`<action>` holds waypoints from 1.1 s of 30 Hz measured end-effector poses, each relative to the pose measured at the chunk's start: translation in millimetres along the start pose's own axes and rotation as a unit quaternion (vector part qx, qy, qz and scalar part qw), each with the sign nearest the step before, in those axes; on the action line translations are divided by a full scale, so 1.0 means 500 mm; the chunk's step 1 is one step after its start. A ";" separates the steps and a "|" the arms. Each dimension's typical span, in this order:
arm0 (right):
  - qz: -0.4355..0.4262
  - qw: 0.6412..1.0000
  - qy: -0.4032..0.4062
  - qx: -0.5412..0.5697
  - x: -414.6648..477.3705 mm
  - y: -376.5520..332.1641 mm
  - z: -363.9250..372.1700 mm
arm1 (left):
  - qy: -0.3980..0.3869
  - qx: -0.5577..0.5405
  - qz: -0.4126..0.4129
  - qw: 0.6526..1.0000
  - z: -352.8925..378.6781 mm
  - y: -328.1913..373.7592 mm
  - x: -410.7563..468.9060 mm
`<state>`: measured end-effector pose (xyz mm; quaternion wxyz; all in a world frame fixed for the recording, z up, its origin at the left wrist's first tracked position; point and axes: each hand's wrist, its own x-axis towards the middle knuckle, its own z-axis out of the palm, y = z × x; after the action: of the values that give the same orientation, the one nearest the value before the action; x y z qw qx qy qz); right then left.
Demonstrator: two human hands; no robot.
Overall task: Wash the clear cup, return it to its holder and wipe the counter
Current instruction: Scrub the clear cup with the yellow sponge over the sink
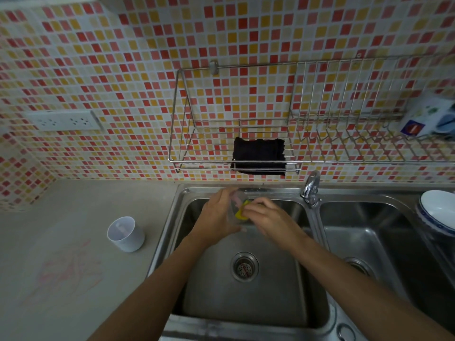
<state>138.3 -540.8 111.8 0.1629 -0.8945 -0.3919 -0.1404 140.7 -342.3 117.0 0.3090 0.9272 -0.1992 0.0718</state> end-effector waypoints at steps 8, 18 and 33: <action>0.135 0.968 -0.059 0.201 0.019 -0.032 -0.027 | 0.079 0.128 0.033 0.988 -0.017 -0.010 -0.006; 0.096 0.995 0.003 0.036 0.022 -0.060 0.007 | 0.037 0.193 0.056 0.979 -0.036 -0.001 0.016; 0.157 0.981 -0.079 0.076 0.026 -0.037 0.011 | 0.004 0.162 0.067 0.985 -0.024 0.014 0.014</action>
<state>133.8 -518.2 115.3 0.2191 -0.9382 -0.2675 -0.0120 144.1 -342.6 132.5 0.1501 0.9493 -0.2450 0.1273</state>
